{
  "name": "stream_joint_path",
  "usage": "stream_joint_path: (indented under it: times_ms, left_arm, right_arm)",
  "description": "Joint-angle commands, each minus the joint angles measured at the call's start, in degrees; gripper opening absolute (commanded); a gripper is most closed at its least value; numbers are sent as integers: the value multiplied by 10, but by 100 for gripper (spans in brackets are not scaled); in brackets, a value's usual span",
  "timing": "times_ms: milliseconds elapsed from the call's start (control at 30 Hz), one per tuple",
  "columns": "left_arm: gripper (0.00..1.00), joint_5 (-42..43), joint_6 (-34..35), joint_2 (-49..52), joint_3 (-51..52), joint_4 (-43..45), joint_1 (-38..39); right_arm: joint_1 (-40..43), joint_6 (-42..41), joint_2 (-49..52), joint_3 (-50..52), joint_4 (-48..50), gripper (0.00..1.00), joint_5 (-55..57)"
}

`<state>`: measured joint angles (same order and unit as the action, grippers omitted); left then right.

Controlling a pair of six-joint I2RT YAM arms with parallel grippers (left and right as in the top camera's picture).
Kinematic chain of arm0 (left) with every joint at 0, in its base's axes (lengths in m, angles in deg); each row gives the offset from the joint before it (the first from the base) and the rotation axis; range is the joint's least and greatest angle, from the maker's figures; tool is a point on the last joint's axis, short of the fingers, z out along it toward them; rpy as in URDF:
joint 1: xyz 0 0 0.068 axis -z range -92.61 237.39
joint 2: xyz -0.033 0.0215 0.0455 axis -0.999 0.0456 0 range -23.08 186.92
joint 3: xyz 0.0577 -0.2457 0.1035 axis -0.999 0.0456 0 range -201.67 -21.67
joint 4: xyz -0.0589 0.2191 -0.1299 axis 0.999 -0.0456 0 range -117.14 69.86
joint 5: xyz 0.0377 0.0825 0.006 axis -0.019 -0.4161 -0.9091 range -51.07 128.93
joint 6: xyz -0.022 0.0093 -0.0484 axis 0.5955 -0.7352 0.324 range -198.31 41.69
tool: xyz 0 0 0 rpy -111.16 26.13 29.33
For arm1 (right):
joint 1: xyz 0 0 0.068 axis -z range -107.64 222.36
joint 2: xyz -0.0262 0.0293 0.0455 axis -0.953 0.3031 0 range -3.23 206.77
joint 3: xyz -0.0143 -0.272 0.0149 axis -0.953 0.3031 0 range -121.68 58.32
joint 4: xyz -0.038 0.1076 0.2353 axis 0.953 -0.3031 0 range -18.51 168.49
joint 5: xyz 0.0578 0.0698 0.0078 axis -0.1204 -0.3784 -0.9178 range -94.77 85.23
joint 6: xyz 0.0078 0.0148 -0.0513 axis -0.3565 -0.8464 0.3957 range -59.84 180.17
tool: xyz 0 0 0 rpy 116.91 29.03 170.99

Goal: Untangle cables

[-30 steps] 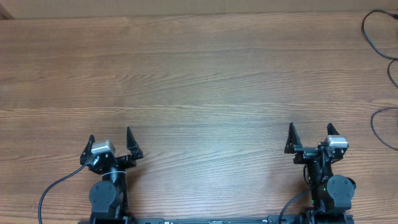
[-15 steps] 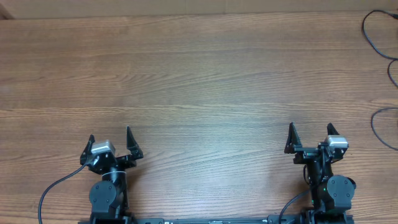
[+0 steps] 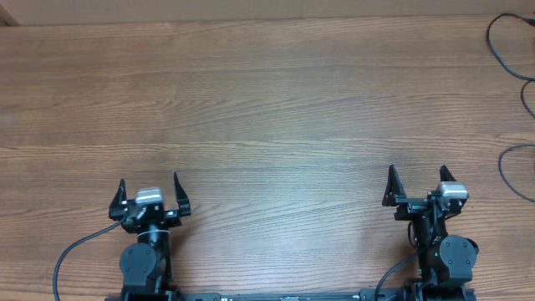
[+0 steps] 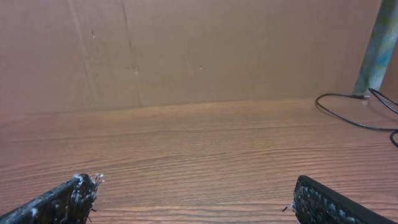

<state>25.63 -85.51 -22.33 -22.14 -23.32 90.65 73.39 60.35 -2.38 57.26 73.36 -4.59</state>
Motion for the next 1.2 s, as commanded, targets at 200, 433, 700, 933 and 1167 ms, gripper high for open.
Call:
stream_joint_path:
  times_ms: [200,433,700,933,1167]
  left_arm:
    - [100,129,-23,-2,2,-13,-3]
    - [100,98,-12,-1,2,-10,-4]
    - [99,-18,102,-1,2,1,-4]
    - [100,-12,74,-1,2,1,-3]
    - [100,-12,74,-1,2,1,-3]
  right_arm:
    - [-3,-2,-7,6,3,100,-3]
    - [-3,-1,-7,6,3,100,-3]
    - [-3,-1,-7,6,3,100,-3]
    - [-3,-2,-7,6,3,100,-3]
    - [-3,-2,-7,6,3,100,-3]
